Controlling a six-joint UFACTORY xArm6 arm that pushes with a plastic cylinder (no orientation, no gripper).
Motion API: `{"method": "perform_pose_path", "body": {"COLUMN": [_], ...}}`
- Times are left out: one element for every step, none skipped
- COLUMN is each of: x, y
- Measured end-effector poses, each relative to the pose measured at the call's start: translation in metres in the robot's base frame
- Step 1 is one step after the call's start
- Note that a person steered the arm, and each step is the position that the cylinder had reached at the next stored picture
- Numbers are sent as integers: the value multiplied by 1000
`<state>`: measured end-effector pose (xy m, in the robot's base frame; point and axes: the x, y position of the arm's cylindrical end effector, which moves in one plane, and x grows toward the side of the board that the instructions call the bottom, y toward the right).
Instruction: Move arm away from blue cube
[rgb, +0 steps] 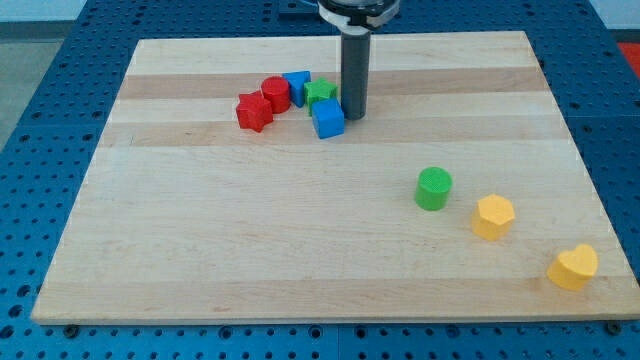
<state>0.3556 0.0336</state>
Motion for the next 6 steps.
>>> {"method": "perform_pose_path", "body": {"x": [0,0,0,0,0,3], "y": [26,49,61,62,62,62]}}
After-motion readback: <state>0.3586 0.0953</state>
